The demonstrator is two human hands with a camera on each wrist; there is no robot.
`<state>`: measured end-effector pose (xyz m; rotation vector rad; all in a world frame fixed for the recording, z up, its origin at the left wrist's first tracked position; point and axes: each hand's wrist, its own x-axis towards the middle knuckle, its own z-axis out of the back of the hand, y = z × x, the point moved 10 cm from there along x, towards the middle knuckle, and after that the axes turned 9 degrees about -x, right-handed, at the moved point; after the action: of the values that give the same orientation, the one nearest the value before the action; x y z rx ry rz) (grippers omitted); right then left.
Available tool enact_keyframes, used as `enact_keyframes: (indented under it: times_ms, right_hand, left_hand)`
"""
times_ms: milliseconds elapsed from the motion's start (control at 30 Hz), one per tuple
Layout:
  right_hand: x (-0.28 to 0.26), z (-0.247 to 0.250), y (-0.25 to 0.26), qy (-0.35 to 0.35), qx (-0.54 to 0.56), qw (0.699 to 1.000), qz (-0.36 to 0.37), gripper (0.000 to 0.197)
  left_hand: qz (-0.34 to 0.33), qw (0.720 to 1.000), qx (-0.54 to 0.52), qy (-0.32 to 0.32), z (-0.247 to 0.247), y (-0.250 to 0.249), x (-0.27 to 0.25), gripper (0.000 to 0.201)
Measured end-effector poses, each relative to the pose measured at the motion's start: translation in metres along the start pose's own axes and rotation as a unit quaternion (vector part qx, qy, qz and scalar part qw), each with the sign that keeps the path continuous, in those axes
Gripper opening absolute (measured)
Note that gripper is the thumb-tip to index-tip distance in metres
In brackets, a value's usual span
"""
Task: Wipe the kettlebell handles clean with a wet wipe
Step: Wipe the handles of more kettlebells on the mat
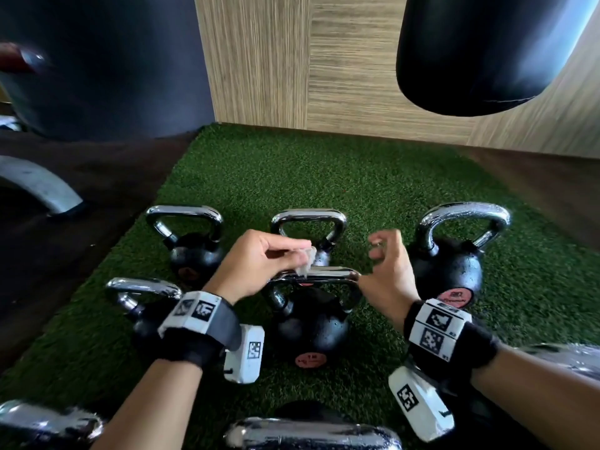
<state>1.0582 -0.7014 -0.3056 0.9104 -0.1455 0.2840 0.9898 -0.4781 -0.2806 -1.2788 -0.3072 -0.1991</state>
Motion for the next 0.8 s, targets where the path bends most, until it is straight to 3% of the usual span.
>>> enact_keyframes:
  times_ms: [100,167,333,467,533,633,700,800]
  right_hand:
    - [-0.020,-0.055,-0.063,0.173,0.030,0.973,-0.152,0.069]
    - [-0.035,-0.085,-0.076,0.254,0.092,0.949,-0.164,0.058]
    - [-0.033,-0.088,-0.093,0.177,0.084,0.969,-0.149,0.025]
    - [-0.032,-0.087,-0.102,0.165,0.045,0.975,-0.145,0.033]
    - [-0.031,-0.085,-0.103,0.161,0.033,0.976,-0.143,0.037]
    - [-0.030,-0.083,-0.103,0.155,0.019,0.978,-0.137,0.035]
    - [-0.031,-0.083,-0.101,0.156,0.016,0.978,-0.135,0.032]
    - [-0.032,-0.082,-0.102,0.158,0.015,0.978,-0.139,0.030]
  left_hand:
    - [-0.023,0.996,0.090,-0.009,-0.017,0.003,-0.002,0.023]
    - [-0.059,0.991,0.120,-0.001,-0.032,-0.004,-0.004,0.019]
    - [-0.134,0.965,0.222,0.022,-0.047,-0.022,-0.017,0.015]
    - [-0.135,0.930,0.331,-0.087,-0.021,-0.022,-0.034,0.019]
    - [-0.145,0.910,0.378,-0.094,-0.027,-0.021,-0.041,0.025]
    - [-0.164,0.915,0.354,-0.101,-0.022,-0.016,-0.046,0.028]
    - [-0.166,0.925,0.311,-0.139,-0.003,-0.011,-0.055,0.018]
    - [-0.135,0.938,0.279,-0.159,0.011,-0.001,-0.063,0.023]
